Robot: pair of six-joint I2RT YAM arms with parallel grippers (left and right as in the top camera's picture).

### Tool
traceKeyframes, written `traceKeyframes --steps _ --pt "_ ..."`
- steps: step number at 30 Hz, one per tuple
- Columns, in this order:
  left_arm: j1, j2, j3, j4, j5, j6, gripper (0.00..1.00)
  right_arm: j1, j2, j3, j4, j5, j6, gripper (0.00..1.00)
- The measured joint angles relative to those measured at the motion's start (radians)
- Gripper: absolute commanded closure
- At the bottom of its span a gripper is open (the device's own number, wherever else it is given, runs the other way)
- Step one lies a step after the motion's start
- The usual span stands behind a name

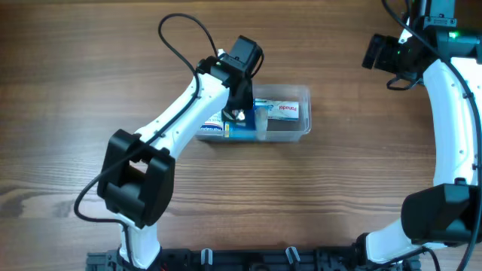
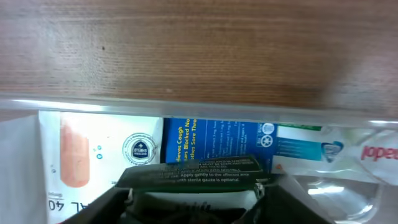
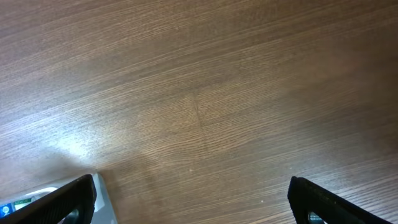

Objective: Pack container
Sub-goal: 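Lower the tin into the container's left end and release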

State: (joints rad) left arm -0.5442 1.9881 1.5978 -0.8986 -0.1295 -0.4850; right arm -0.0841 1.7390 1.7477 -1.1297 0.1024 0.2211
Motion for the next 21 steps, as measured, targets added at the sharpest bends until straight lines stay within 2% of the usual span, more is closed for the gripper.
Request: traceKeyframes --steps 3,6,10,12,14,15,16,17,18,21 --pt "0.0 0.001 0.0 0.0 0.004 0.001 0.21 0.0 0.0 0.0 0.0 0.0 0.0 0.0" --pt "0.0 0.001 0.0 -0.014 0.004 0.002 0.21 0.0 0.0 0.0 0.0 0.0 0.0 0.0" --pt "0.0 0.001 0.0 -0.022 0.004 0.002 0.28 0.0 0.0 0.0 0.0 0.0 0.0 0.0" --pt "0.0 0.001 0.0 -0.022 0.004 0.003 0.37 0.0 0.0 0.0 0.0 0.0 0.0 0.0" --pt "0.0 0.001 0.0 -0.022 0.005 0.0 0.52 0.0 0.0 0.0 0.0 0.0 0.0 0.0" --pt "0.0 0.001 0.0 -0.021 0.006 -0.004 0.63 0.0 0.0 0.0 0.0 0.0 0.0 0.0" --pt "0.0 0.001 0.0 -0.021 0.008 -0.002 0.8 0.0 0.0 0.0 0.0 0.0 0.0 0.0" --pt "0.0 0.001 0.0 -0.019 0.008 -0.009 0.92 0.0 0.0 0.0 0.0 0.0 0.0 0.0" --pt "0.0 0.001 0.0 -0.017 0.008 -0.023 0.96 0.0 0.0 0.0 0.0 0.0 0.0 0.0" --pt "0.0 0.001 0.0 0.007 0.008 -0.05 0.96 0.0 0.0 0.0 0.0 0.0 0.0 0.0"
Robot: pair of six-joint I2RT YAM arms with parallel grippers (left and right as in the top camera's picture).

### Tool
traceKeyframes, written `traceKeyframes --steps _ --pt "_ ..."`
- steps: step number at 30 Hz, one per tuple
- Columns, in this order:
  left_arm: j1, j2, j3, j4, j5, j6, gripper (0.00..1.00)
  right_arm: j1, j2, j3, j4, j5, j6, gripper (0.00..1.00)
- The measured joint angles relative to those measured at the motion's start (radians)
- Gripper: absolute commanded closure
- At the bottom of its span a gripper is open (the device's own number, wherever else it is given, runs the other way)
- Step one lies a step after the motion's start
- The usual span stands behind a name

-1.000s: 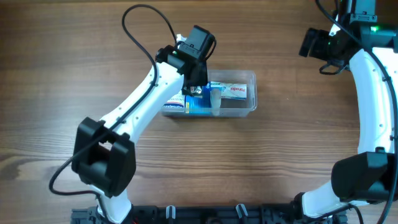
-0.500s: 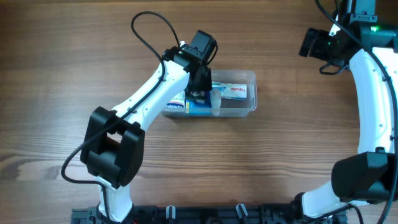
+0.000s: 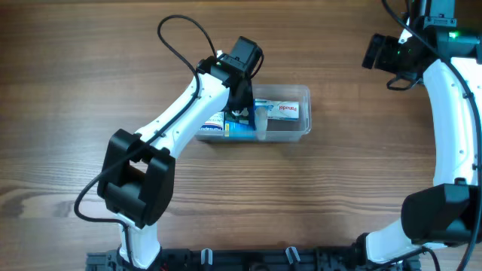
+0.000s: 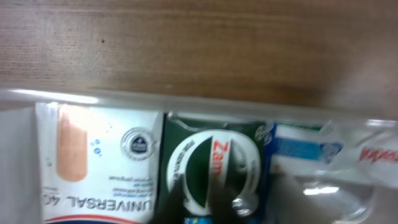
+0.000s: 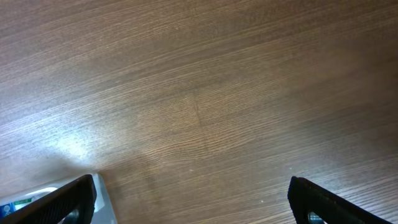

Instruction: Pack container

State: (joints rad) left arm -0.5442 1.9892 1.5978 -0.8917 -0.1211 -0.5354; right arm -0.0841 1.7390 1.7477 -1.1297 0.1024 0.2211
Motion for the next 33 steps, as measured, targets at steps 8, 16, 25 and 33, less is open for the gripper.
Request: traceKeyframes --steps 8,16,25,33 --pt "-0.014 0.0 0.0 0.04 0.0 -0.035 0.96 0.0 0.0 0.0 0.0 0.0 0.0 0.0" --pt "-0.019 0.023 0.0 0.04 0.0 -0.039 0.96 0.0 0.0 0.0 0.0 0.0 0.0 0.0" --pt "-0.019 0.081 0.003 0.043 -0.001 -0.043 0.96 0.0 0.0 0.0 0.0 0.0 0.0 0.0" --pt "-0.018 0.068 0.016 0.021 -0.001 -0.046 0.96 0.0 0.0 0.0 0.0 0.0 0.0 0.0"
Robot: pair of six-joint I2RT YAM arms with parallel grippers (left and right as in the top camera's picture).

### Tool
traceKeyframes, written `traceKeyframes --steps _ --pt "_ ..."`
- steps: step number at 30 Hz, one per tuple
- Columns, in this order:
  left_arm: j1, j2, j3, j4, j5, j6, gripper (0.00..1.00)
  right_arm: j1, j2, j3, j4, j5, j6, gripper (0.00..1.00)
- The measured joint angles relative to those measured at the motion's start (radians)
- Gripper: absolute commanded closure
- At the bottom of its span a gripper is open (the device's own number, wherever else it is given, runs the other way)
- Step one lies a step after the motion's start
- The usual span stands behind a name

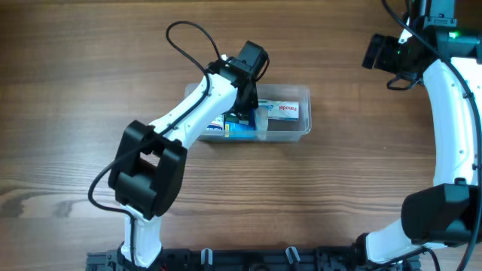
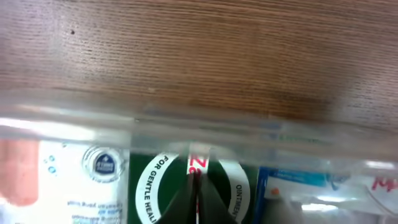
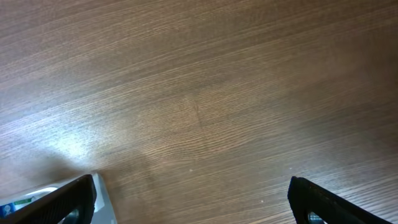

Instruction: Pack container

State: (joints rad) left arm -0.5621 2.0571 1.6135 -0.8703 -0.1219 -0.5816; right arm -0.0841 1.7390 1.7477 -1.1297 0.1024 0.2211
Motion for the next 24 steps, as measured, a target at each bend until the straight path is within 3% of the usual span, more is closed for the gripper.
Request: traceKeyframes --steps 5,8,18,19,20,24 --pt "0.011 -0.097 0.028 -0.05 0.008 0.0 0.96 0.0 0.0 0.0 0.0 0.0 0.0 0.0" --pt "0.034 -0.246 0.047 -0.074 0.008 0.0 0.94 0.0 0.0 0.0 0.0 0.0 0.0 0.0" --pt "0.077 -0.78 0.086 -0.309 -0.077 -0.006 0.68 0.0 0.0 0.0 0.0 0.0 0.0 0.0" --pt "0.077 -0.815 0.087 -0.341 -0.086 -0.008 0.51 0.0 0.0 0.0 0.0 0.0 0.0 0.0" --pt "0.077 -0.837 0.087 -0.369 -0.092 -0.013 0.0 0.0 0.0 0.0 0.0 0.0 0.0 0.0" --pt "0.077 -0.913 0.087 -0.464 -0.105 -0.048 0.0 0.0 0.0 0.0 0.0 0.0 0.0 0.0"
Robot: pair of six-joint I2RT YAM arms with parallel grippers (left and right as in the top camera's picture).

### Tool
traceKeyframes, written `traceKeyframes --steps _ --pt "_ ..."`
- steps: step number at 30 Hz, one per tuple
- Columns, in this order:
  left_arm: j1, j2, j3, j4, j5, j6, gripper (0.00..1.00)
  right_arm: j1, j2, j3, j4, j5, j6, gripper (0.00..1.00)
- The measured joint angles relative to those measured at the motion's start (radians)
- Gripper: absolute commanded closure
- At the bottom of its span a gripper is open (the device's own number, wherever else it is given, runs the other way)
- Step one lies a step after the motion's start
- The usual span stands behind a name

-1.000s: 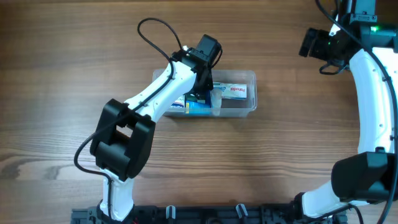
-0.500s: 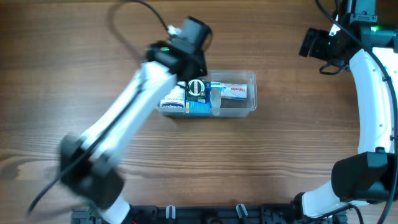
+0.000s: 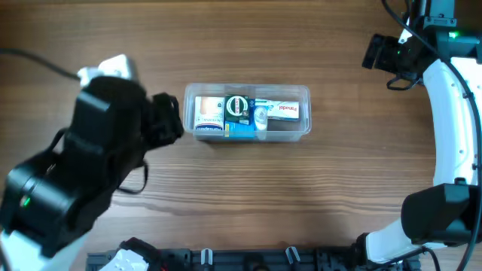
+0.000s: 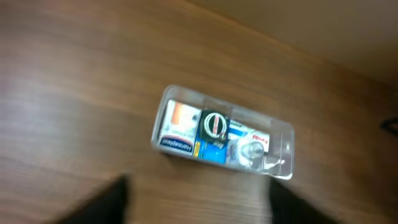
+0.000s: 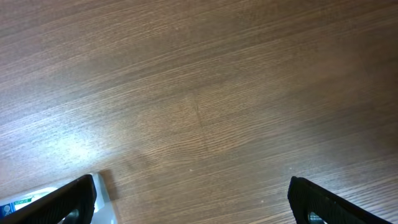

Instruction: Pack container

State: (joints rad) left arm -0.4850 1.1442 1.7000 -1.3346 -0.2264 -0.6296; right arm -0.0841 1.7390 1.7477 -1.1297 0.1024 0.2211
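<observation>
The clear plastic container (image 3: 304, 95) sits mid-table. Inside lie a white plaster box (image 3: 207, 110), a dark green round-label tin (image 3: 237, 107), a blue box (image 3: 242, 130) and a white Panadol box (image 3: 287, 111). My left arm is raised high at the left, close to the overhead camera. From the left wrist view the container (image 4: 283, 163) and tin (image 4: 214, 124) look small and blurred, well ahead of my left gripper (image 4: 199, 208), which is open and empty. My right gripper (image 5: 199, 205) is open over bare wood at the far right.
The brown wooden table (image 3: 339, 188) surrounds the container on all sides. A corner of the container (image 5: 99, 185) shows beside my right gripper's left finger (image 5: 62, 202). My right arm (image 3: 452, 98) runs down the right edge.
My left gripper was shut, its tips down on the green tin inside the container. Now it is open, far up and to the left, and the tin lies in the container.
First my left gripper held the green tin on edge over the container. Then the tin lay flat between the white and blue boxes. Afterwards the shut tips rested over it, and now the arm is clear of the container. My right arm stayed still.
</observation>
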Motion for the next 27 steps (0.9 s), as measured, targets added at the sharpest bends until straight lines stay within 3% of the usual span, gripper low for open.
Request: traceKeyframes --steps 22,27 --pt "-0.008 -0.085 -0.003 -0.018 -0.012 -0.024 0.0 0.0 0.0 0.0 0.0 0.0 0.0 0.0" --pt "0.005 -0.194 -0.112 0.058 -0.01 -0.024 0.0 0.0 0.0 0.0 0.0 0.0 0.0 0.0"
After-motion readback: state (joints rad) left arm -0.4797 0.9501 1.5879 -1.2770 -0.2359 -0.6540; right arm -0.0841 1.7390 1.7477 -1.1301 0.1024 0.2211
